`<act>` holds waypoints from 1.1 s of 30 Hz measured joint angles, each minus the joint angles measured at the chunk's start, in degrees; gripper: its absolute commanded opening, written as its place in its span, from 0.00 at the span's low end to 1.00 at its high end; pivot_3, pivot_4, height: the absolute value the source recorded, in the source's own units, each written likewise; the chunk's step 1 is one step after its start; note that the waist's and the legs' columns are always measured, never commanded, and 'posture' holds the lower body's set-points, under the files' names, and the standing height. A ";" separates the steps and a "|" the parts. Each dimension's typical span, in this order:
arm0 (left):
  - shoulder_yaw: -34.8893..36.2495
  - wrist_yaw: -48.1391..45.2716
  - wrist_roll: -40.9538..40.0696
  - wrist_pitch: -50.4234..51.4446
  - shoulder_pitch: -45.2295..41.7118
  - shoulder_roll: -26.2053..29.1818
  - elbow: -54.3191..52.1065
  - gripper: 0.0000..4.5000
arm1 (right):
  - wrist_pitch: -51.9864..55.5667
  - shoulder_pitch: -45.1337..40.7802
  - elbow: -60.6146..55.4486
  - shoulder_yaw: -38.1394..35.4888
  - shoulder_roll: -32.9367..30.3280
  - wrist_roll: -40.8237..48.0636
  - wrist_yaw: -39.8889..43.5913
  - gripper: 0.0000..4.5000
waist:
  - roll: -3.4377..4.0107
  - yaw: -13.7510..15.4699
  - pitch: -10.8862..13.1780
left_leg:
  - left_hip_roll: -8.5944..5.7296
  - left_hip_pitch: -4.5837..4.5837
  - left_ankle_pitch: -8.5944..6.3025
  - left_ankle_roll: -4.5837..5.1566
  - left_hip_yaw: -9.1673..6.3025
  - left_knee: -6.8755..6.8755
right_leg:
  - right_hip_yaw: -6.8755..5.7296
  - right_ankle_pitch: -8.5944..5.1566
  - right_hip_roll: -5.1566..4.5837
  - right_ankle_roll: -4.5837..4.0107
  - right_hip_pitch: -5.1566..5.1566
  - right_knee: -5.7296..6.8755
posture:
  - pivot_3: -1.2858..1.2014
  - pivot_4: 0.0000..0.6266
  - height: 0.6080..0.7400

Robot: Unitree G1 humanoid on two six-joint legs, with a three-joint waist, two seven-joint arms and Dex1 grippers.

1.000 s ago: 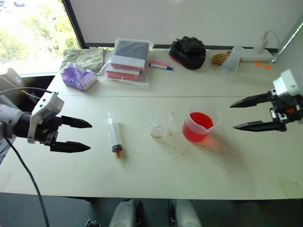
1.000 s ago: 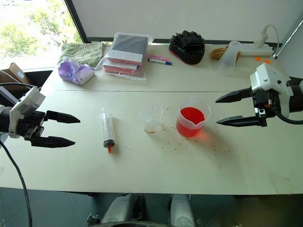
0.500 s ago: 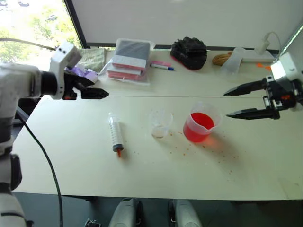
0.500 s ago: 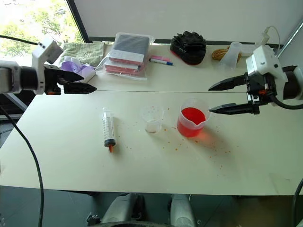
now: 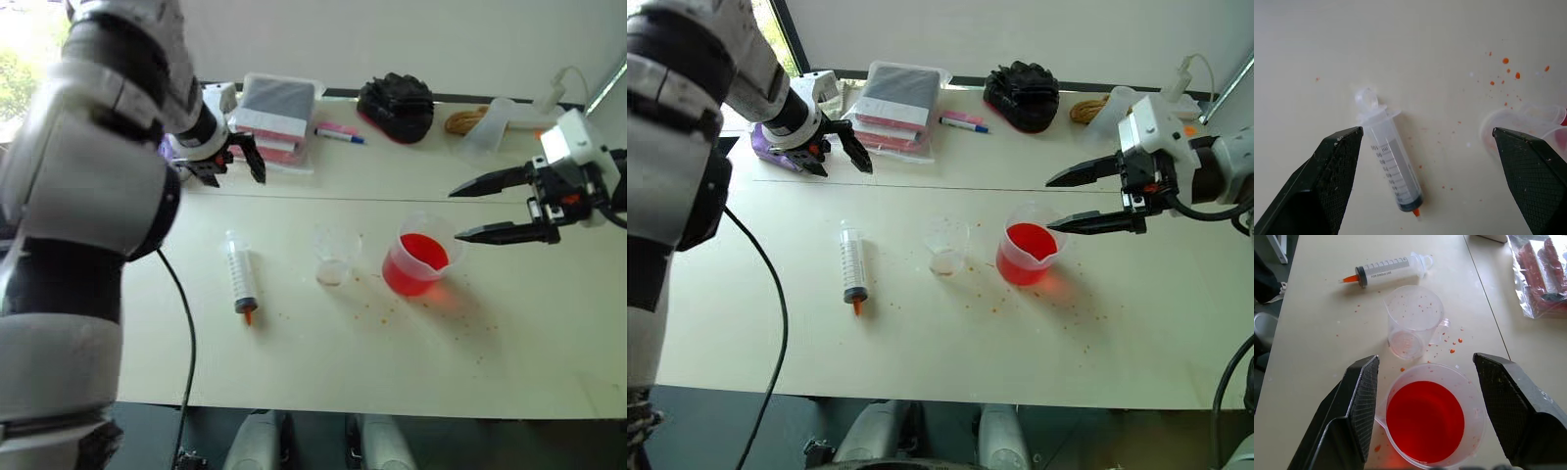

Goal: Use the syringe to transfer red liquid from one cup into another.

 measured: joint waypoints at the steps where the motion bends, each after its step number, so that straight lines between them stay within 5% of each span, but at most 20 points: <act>1: 1.60 1.09 2.02 0.12 -1.08 -1.39 4.83 0.99 | 0.01 -0.03 -0.01 0.03 0.05 -0.04 -0.13 0.71 | 0.00 -0.07 0.00 | -0.01 0.03 0.00 0.00 0.00 0.00 | 0.00 0.00 -0.01 0.00 0.01 0.03 | 0.52 0.24 1.00; 7: 11.42 4.21 11.57 0.30 -4.50 -2.03 17.82 0.99 | 0.33 -0.13 -0.02 0.08 0.43 -0.11 -0.59 0.71 | -0.29 -0.07 0.17 | 0.00 0.03 0.23 -0.42 -0.06 0.03 | -0.01 0.01 -0.07 0.01 0.00 0.12 | 0.52 0.24 1.00; 13: 13.03 5.48 14.45 0.20 -6.28 0.50 21.21 0.99 | 0.69 -0.27 0.00 0.24 0.94 -0.24 -0.72 0.71 | -0.29 0.03 0.17 | -0.01 0.03 0.23 -0.46 -0.05 0.02 | -0.02 0.01 -0.15 0.01 0.00 0.11 | 0.52 0.24 1.00; 33: 21.19 7.62 17.90 -9.18 4.73 1.99 22.32 0.99 | 4.35 -1.44 -1.30 1.56 1.90 0.12 -1.69 0.71 | -0.28 0.37 0.16 | -0.26 0.03 0.26 -0.55 -0.06 0.03 | -0.08 0.04 -0.54 0.03 -0.04 0.31 | 0.52 0.24 1.00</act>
